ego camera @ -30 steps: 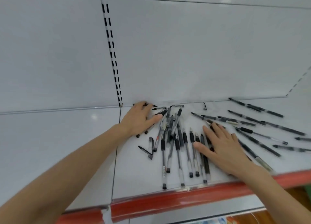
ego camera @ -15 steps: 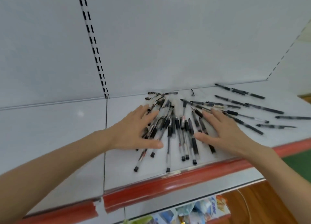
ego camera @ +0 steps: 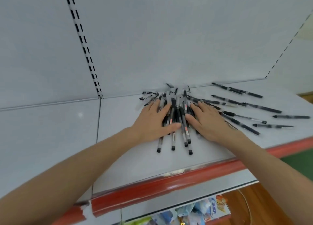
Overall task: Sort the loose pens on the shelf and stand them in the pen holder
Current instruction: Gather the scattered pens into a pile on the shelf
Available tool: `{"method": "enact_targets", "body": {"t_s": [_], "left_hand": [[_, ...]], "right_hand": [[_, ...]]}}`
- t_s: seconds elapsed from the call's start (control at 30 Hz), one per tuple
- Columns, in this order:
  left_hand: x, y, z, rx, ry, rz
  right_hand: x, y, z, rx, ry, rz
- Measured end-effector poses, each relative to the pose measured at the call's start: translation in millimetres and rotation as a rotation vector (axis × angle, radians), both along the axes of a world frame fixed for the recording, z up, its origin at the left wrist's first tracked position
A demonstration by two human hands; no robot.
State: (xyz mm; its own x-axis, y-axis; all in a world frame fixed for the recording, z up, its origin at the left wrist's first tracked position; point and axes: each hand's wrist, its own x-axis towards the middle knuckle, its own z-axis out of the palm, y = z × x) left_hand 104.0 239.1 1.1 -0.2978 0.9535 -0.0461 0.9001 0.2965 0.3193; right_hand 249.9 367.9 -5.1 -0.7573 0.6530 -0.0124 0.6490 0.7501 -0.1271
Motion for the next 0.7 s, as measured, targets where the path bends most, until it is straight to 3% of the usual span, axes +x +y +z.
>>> {"method": "enact_targets", "body": {"t_s": [0.13,0.3,0.4,0.57,0.7], "left_hand": [[6.1,0.4,2.6,0.059,0.082,0.057],[33.8,-17.3,-0.8,-0.096,0.079,-0.003],[47.2,4.2,-3.7,-0.108,0.078,0.05],[57.7,32.7,-3.1,-0.06,0.074,0.182],[65.5,30.7,2.0,-0.02,0.023,0.185]], "right_hand": [[10.6,12.5,8.4,-0.142,0.129,0.08],[53.7,23.2,14.7,-0.097,-0.129,0.22],[48.0,40.7,9.5,-0.074,-0.164,0.247],[25.0,75.9,0.3,0.005,-0.065,0.217],[33.8,94.2,12.8,-0.194,0.033,0.308]]}}
